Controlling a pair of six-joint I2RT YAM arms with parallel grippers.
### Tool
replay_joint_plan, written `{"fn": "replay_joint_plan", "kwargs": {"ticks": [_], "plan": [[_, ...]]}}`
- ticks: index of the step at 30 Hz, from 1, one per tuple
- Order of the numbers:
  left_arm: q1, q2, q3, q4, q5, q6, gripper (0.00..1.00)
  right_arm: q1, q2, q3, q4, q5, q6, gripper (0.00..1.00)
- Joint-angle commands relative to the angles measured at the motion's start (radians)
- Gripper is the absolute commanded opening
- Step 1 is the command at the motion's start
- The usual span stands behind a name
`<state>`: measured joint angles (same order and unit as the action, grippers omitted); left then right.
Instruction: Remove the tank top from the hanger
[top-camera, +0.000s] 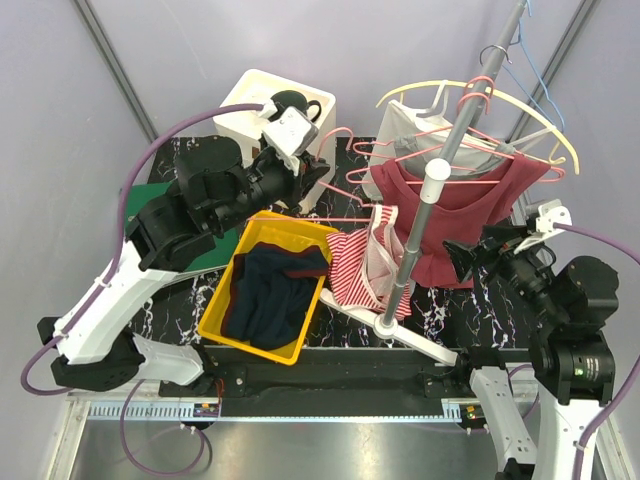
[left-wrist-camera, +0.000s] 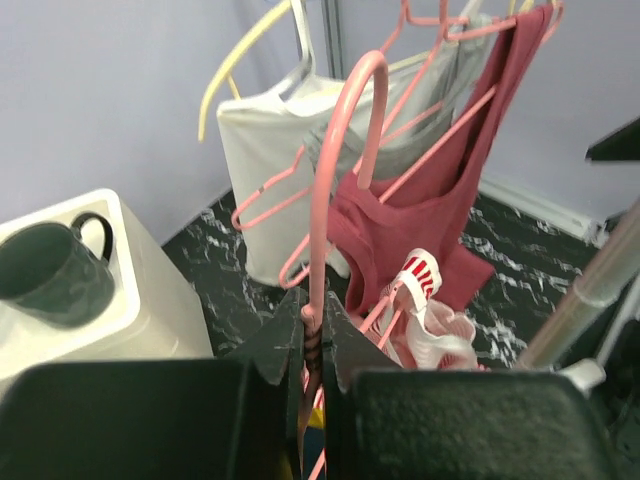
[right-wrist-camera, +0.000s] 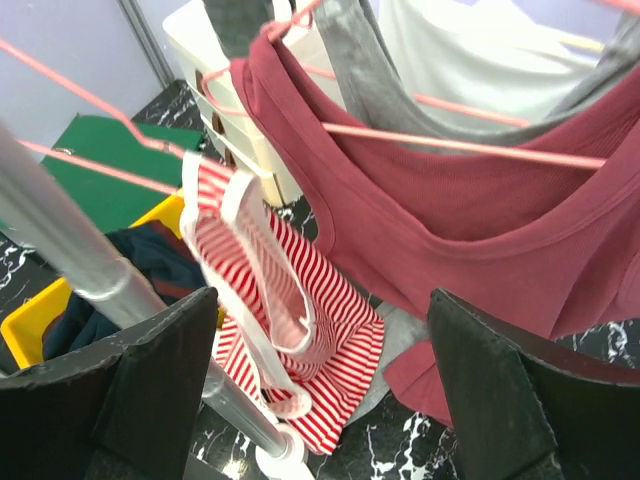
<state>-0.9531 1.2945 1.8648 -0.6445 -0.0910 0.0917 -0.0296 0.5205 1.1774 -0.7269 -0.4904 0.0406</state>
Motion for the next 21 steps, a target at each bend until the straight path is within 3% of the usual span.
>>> {"fn": "replay_joint_plan", "kwargs": {"ticks": [1,5,12,16,21], "plan": [[0.005,0.055,0.148,-0.237,0.031,0.003,0.0,0.005,-0.01,0.07,-0.008,0.01,-0.021,0.92],[0.011,0.077,0.18,-0.392,0.028,0.043,0.0,0.005,-0.001,0.073,-0.006,-0.034,-0.022,0.89],[0.023,0.012,0.178,-0.414,0.071,0.106,0.0,0.005,0.003,0.082,-0.005,-0.082,-0.019,0.89],[0.042,0.008,0.215,-0.394,-0.001,0.04,0.0,0.003,0.003,0.103,0.01,-0.143,0.016,0.9],[0.053,-0.076,0.234,-0.305,-0.067,-0.145,0.0,0.004,0.015,0.174,0.014,-0.208,0.119,0.93]]}}
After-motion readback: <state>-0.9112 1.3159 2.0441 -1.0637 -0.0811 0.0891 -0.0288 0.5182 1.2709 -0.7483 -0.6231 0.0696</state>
